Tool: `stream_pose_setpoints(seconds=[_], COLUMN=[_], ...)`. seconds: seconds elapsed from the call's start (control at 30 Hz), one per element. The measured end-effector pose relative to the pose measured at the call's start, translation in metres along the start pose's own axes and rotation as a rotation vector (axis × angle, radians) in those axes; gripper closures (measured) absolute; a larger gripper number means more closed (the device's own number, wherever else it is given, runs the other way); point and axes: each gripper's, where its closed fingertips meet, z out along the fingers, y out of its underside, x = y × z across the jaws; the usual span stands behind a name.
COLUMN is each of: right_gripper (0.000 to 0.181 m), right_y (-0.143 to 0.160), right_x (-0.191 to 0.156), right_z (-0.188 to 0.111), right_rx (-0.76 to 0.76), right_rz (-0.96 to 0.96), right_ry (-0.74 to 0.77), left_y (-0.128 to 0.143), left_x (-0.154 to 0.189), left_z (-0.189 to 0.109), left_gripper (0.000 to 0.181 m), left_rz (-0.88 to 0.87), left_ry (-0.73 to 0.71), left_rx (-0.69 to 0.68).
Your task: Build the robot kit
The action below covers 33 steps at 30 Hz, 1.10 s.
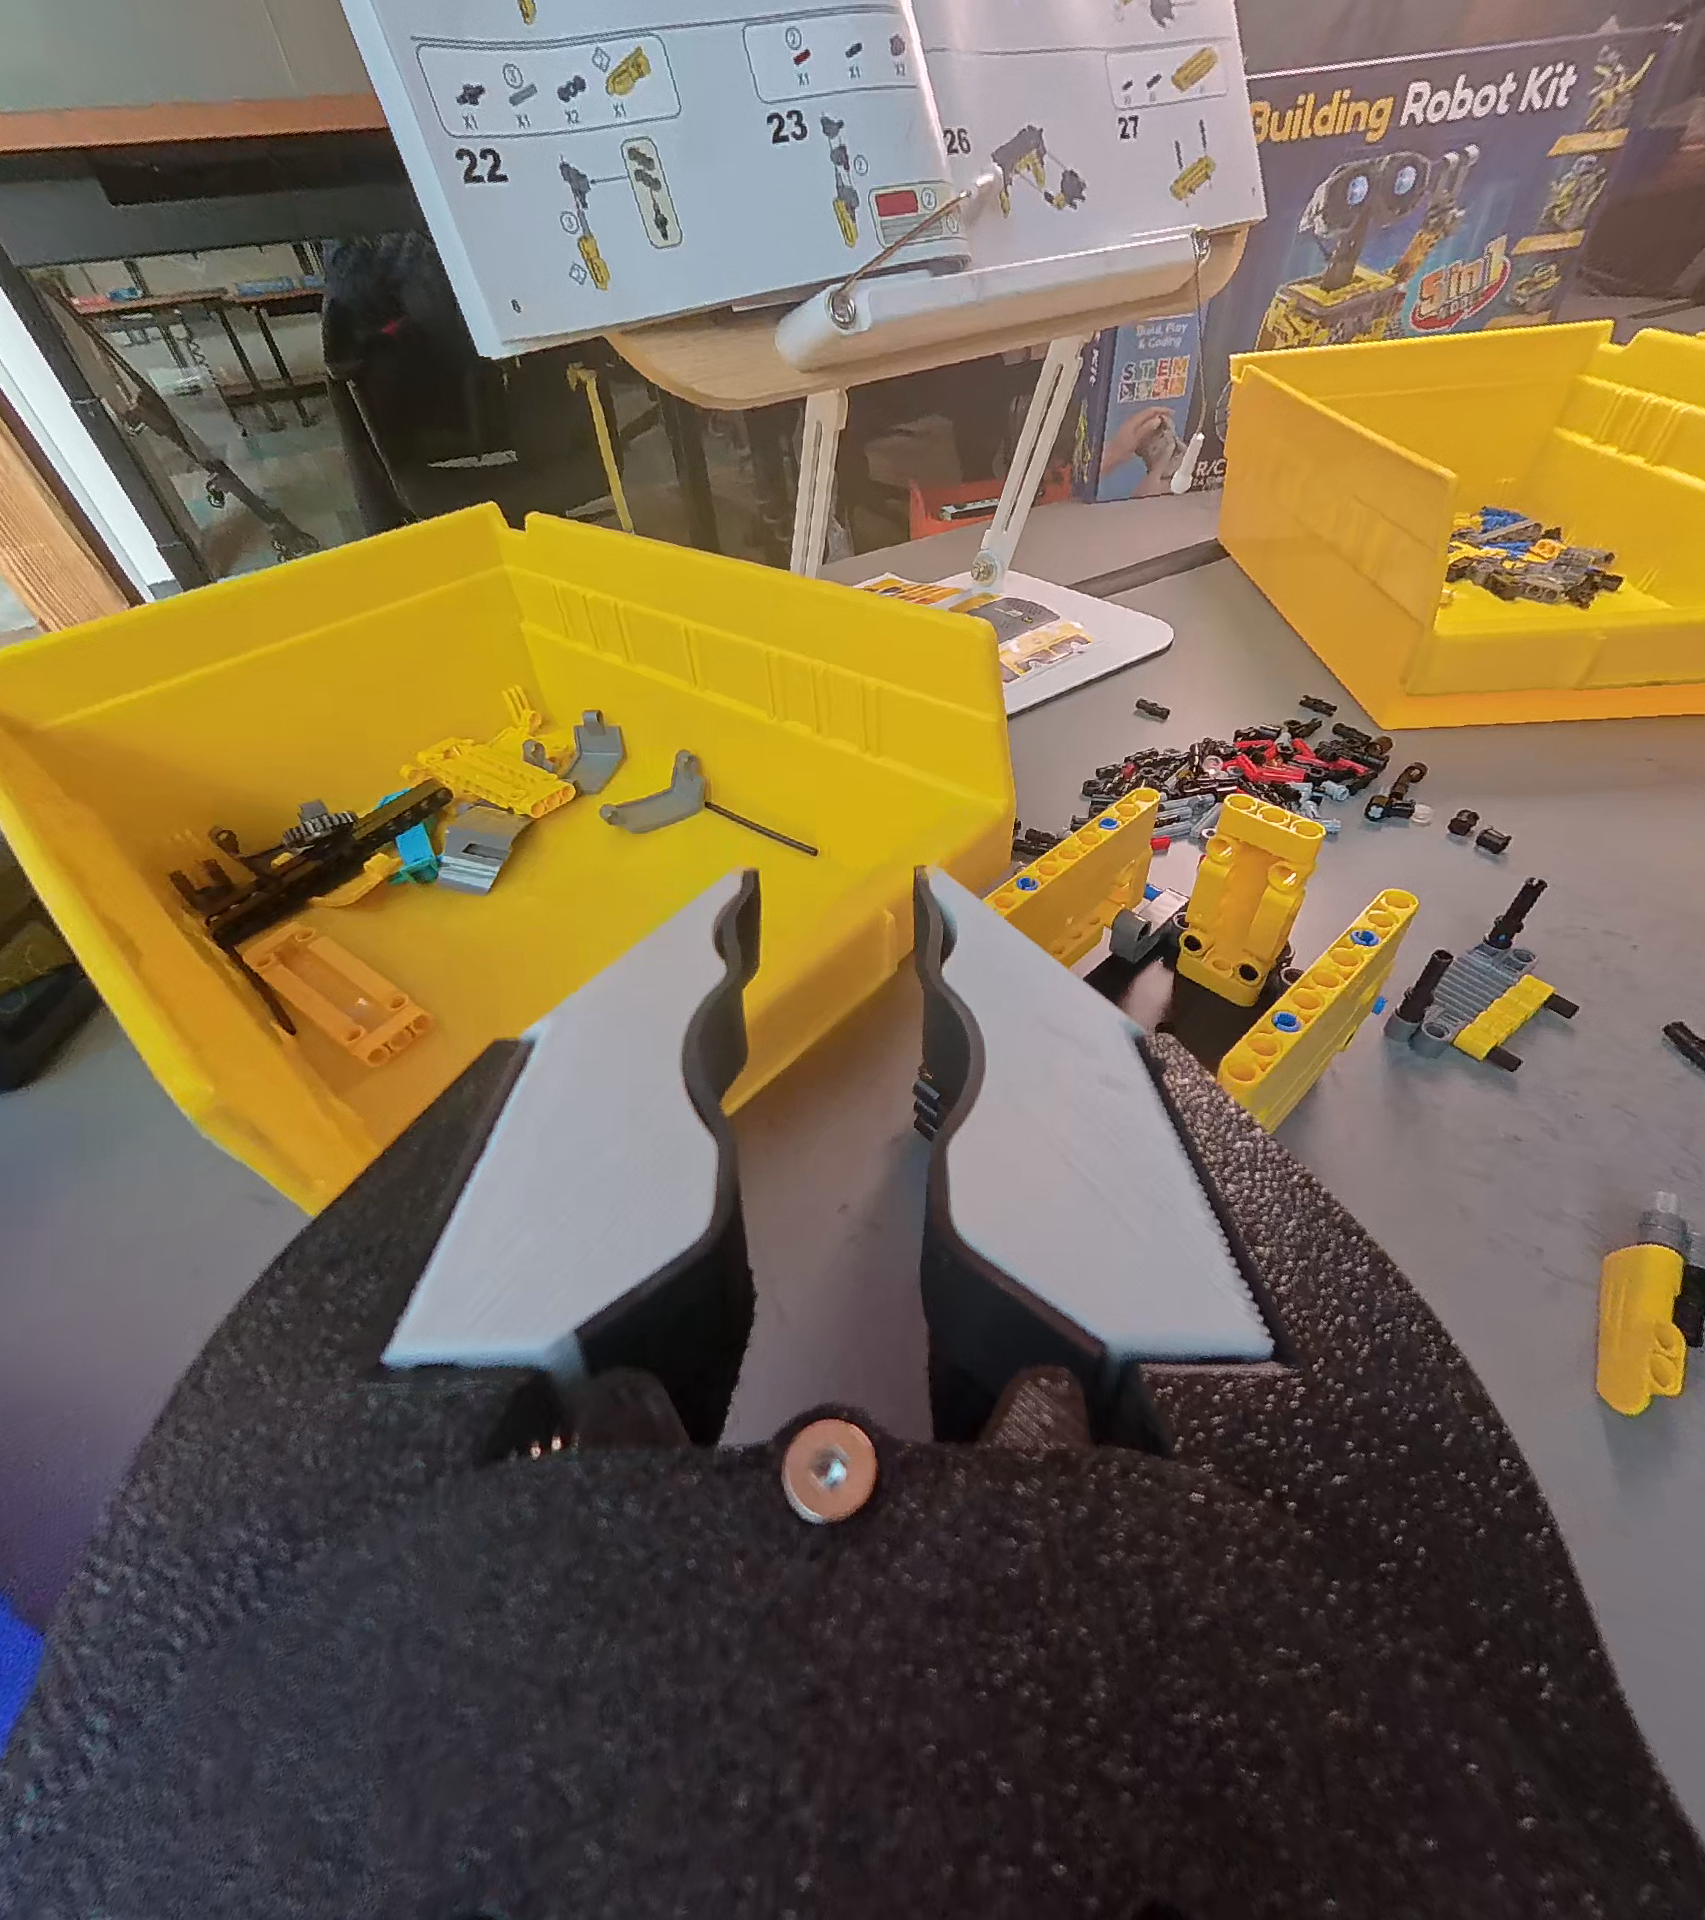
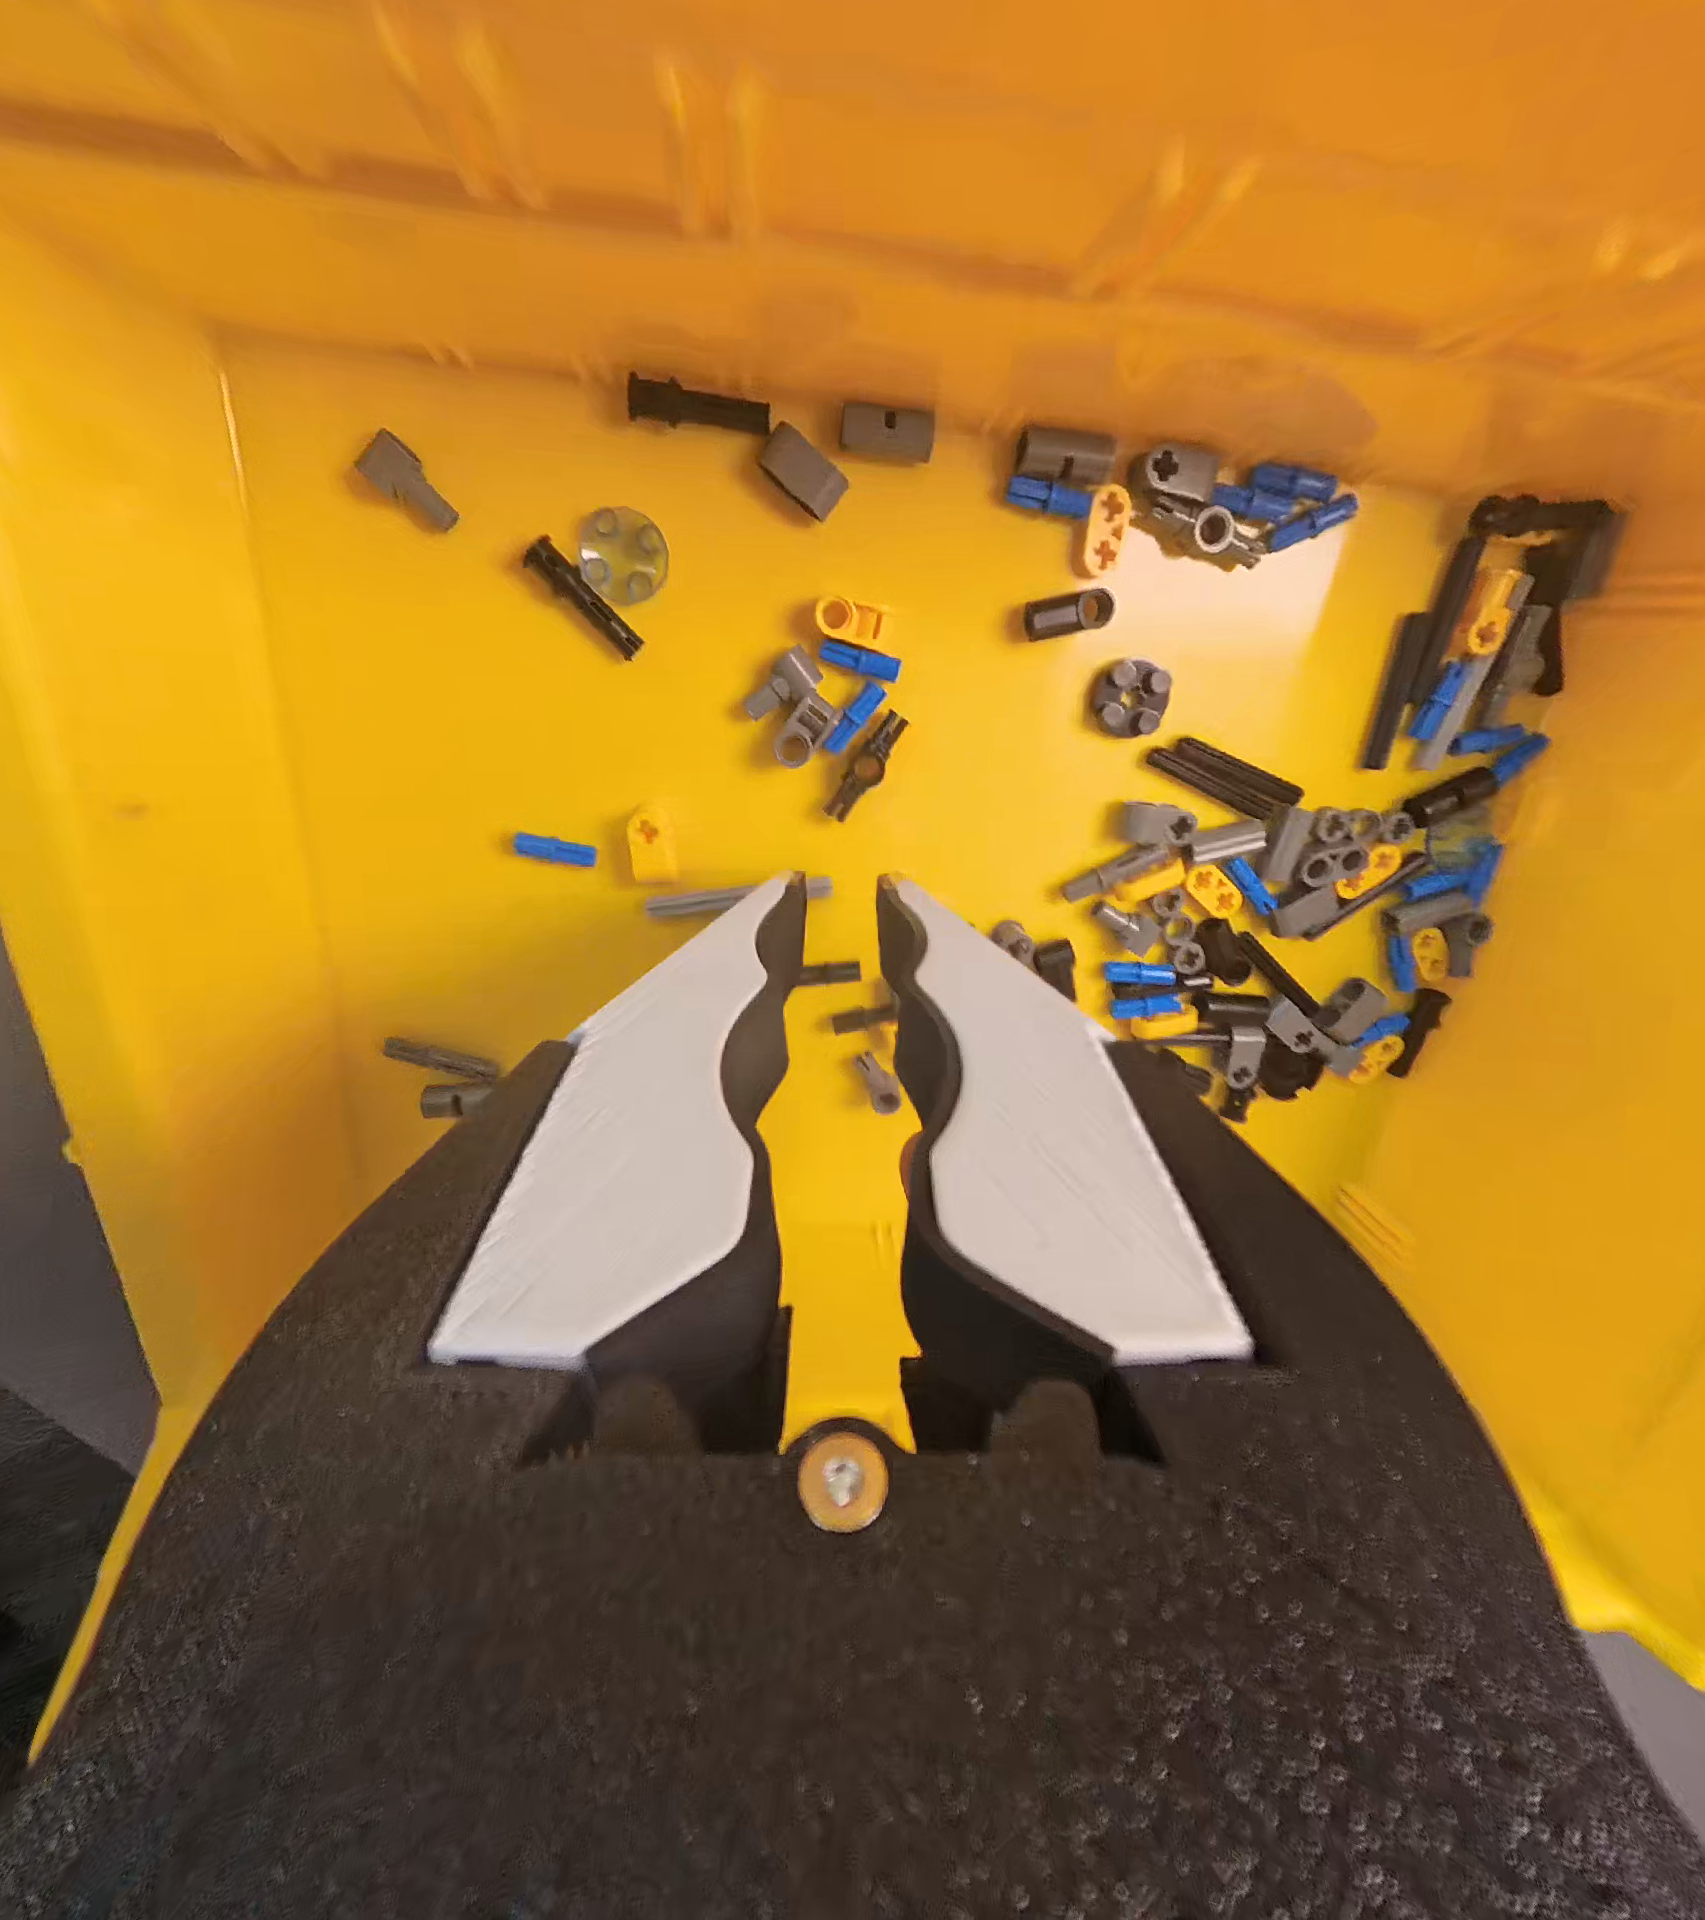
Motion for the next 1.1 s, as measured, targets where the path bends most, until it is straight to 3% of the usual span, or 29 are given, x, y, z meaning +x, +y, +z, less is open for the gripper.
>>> stream_pose_setpoints(seconds=[0.13, 0.53, 0.73, 0.83, 0.97, 1.1], right_gripper=[0.17, 0.174, 0.175, 0.176, 0.176, 0.176], right_y=[-0.016, -0.022, -0.029, -0.058, -0.137, -0.201], right_x=[-0.015, -0.01, -0.008, -0.018, -0.075, -0.14], right_z=[0.006, 0.019, 0.002, -0.037, -0.094, -0.09], right_rx=[0.041, 0.037, 0.086, 0.212, 0.439, 0.466], right_rz=[-0.011, 0.005, 0.022, -0.012, -0.172, -0.386], right_ry=[-0.059, -0.029, -0.004, 0.035, 0.051, 0.078], left_y=[0.002, 0.002, -0.001, -0.002, -0.002, -0.006], left_x=[-0.003, -0.004, -0.004, -0.004, -0.003, -0.001], left_z=[0.001, 0.0, -0.002, -0.003, -0.002, -0.003], left_gripper=[0.153, 0.154, 0.154, 0.154, 0.154, 0.154], left_rz=[-0.003, -0.006, -0.009, -0.013, -0.012, -0.003], left_ry=[-0.007, -0.004, 0.001, 0.004, 0.009, 0.017], left_rx=[-0.005, -0.001, 0.008, 0.014, 0.016, 0.029])
